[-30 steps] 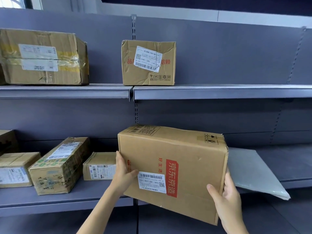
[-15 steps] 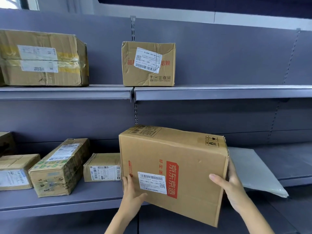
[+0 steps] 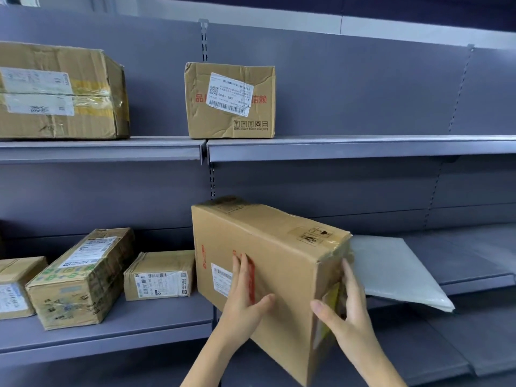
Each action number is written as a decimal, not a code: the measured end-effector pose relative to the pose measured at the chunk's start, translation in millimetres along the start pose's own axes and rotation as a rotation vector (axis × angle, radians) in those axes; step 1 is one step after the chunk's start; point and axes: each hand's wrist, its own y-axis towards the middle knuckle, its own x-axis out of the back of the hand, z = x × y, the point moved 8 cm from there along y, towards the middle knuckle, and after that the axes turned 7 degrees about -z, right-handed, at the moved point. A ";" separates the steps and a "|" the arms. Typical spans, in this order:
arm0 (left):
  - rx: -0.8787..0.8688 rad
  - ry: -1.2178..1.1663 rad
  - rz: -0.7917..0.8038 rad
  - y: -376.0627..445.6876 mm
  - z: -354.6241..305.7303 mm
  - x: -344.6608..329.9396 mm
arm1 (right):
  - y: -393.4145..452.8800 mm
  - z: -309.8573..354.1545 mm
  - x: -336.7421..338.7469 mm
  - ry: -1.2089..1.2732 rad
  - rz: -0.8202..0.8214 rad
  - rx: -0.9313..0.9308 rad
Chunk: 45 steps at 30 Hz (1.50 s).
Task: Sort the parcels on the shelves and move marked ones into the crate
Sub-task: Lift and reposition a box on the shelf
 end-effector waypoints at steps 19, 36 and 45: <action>0.929 -0.498 -0.120 -115.6 106.3 -66.5 | 19.1 80.7 -17.7 -0.713 -0.097 0.540; 0.508 -0.138 -0.548 -101.6 48.5 83.0 | 4.5 -43.6 -17.9 0.020 -0.060 -0.295; 0.284 0.236 -0.363 -75.9 28.6 85.1 | -2.7 -74.7 -22.8 -0.221 0.009 -0.381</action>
